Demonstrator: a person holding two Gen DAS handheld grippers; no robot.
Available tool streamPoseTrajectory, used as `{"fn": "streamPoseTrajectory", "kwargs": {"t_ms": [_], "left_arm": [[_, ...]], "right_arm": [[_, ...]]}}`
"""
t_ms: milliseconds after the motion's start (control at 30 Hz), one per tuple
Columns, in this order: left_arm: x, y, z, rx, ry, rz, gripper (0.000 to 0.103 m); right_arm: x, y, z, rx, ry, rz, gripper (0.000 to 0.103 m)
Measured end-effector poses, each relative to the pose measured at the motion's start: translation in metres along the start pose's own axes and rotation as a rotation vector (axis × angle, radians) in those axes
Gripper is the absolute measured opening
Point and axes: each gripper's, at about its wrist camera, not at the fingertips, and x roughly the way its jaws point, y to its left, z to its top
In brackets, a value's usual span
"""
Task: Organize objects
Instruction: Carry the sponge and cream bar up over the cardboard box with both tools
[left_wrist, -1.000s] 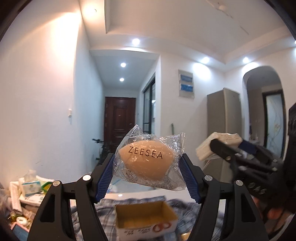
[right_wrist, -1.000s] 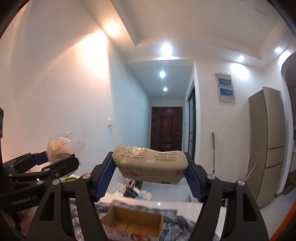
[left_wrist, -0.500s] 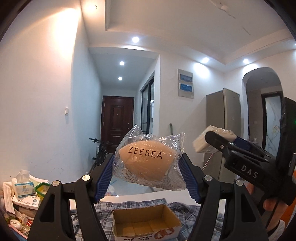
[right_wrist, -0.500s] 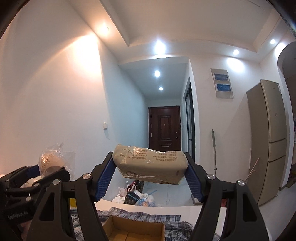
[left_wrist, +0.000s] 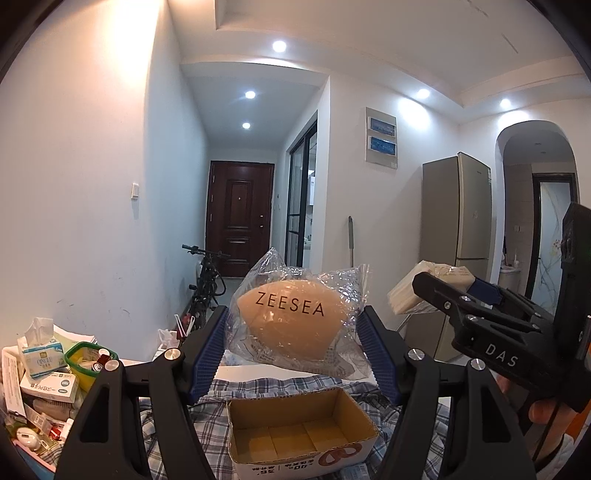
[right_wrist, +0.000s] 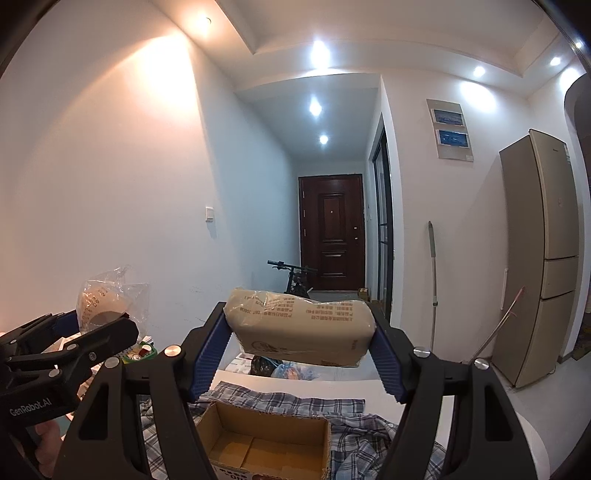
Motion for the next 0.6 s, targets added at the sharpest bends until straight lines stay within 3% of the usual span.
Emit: {"fn": "streamPoseTrajectory", "kwargs": {"t_ms": [167,400,600], "left_arm": [[0.019,0.003,-0.005,0.000,0.045,0.014,0.071],[0.064,0.017,-0.021,-0.032,0.155,0.053,0.071],[0.103,0.025,-0.052,-0.032,0.268,0.052,0.071]], "right_arm": [[0.014,-0.007,-0.005,0.042,0.032,0.014,0.070],[0.053,-0.016,-0.027,0.084,0.173,0.029,0.070],[0.067,-0.025,-0.031,0.062,0.185,-0.034,0.070]]}}
